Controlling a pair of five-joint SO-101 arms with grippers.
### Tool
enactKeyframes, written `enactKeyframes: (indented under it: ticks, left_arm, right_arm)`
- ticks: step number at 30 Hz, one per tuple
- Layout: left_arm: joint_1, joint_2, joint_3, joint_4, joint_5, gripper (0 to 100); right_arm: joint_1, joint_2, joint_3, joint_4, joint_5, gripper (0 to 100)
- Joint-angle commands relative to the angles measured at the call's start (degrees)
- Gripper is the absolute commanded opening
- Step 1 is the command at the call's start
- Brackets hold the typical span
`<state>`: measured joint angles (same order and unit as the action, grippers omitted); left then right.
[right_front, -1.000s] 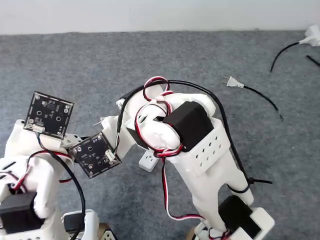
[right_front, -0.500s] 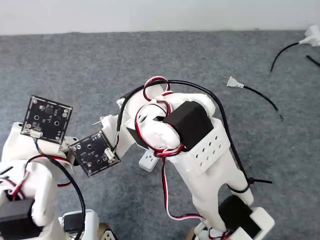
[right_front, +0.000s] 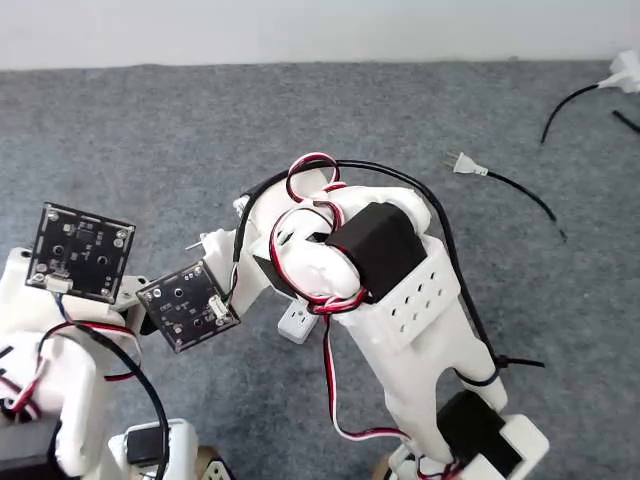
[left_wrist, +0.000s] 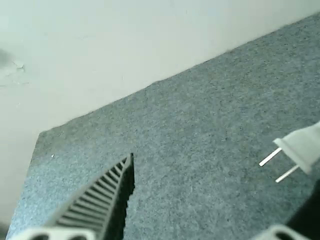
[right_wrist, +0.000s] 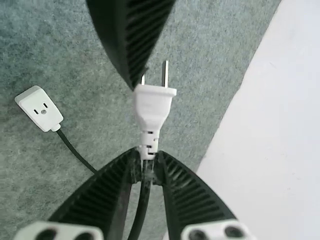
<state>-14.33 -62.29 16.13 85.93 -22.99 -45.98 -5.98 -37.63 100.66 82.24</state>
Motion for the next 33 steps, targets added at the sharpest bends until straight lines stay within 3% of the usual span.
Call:
enactKeyframes:
  ticks: [1, 11, 22, 28, 33]
  left_arm:
    - [0.2, 0.4, 1.0, -2.8, -0.1, 50]
    - [0.3, 0.4, 12.4, -12.3, -0.1, 50]
    - [0.6, 0.4, 14.4, -14.4, 1.8, 50]
    - [6.2, 0.4, 16.8, -15.0, 2.0, 50]
    - [7.1, 0.2, 20.6, -19.4, 4.2, 50]
  right_arm:
    - [-0.3, -2.6, -0.5, 2.3, -1.4, 1.0]
    - [-3.6, -5.1, -0.6, 2.3, -2.8, 1.0]
    - [-5.5, -5.7, 1.8, 2.4, -4.4, 1.0]
    - [-5.6, -5.8, 1.8, 2.4, -4.6, 1.0]
    - [-5.6, -6.7, 1.8, 2.4, -4.6, 1.0]
